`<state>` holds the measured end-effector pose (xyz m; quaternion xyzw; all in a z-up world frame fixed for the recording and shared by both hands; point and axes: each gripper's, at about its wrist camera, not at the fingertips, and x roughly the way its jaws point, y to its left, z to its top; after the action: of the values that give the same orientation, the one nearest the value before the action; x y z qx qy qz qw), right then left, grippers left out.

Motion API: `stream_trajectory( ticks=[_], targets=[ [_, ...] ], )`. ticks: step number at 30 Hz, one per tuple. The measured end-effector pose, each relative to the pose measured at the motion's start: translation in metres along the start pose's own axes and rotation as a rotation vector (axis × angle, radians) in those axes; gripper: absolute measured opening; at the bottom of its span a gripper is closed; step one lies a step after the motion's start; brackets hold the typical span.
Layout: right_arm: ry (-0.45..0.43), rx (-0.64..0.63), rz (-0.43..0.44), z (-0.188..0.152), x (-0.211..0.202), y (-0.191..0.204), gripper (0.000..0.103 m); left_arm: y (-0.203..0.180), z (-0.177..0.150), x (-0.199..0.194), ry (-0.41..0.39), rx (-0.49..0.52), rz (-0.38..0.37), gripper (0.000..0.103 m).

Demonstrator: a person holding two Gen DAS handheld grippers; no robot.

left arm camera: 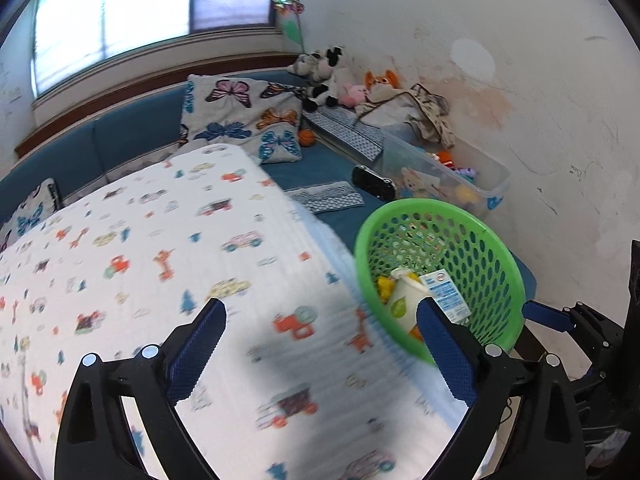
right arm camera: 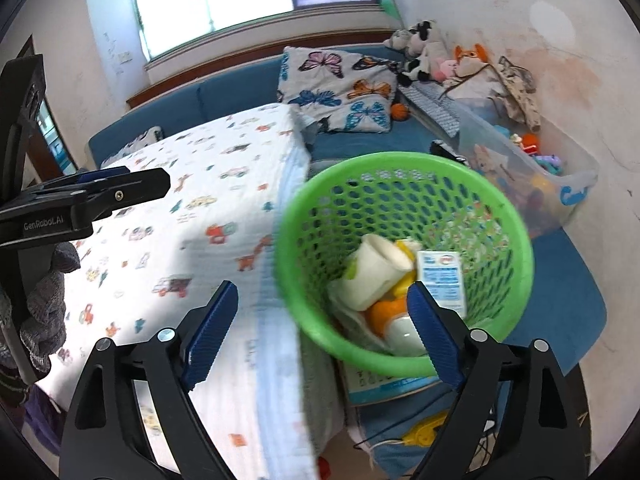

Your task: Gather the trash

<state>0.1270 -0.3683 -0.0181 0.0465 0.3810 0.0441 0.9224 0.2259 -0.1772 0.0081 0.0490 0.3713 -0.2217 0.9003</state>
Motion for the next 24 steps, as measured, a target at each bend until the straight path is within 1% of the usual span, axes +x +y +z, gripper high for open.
stream_trajectory(
  ticks=[4, 9, 14, 21, 24],
  targets=[
    [0.010, -0.018, 0.019, 0.000, 0.002, 0.024, 0.089, 0.022, -0.013, -0.019, -0.019, -0.026, 0.041, 0.094],
    [0.030, -0.020, 0.058, 0.001, 0.005, 0.044, 0.090, 0.050, -0.030, -0.049, -0.061, -0.058, 0.097, 0.096],
    [0.037, -0.024, 0.073, 0.000, 0.006, 0.062, 0.092, 0.074, -0.051, -0.070, -0.075, -0.085, 0.144, 0.096],
    [0.021, -0.012, 0.074, -0.004, 0.002, 0.082, 0.096, 0.101, -0.080, -0.097, -0.103, -0.143, 0.165, 0.096],
    [0.007, -0.024, 0.058, -0.007, -0.002, 0.089, 0.096, 0.108, -0.092, -0.107, -0.116, -0.155, 0.183, 0.096]
  ],
)
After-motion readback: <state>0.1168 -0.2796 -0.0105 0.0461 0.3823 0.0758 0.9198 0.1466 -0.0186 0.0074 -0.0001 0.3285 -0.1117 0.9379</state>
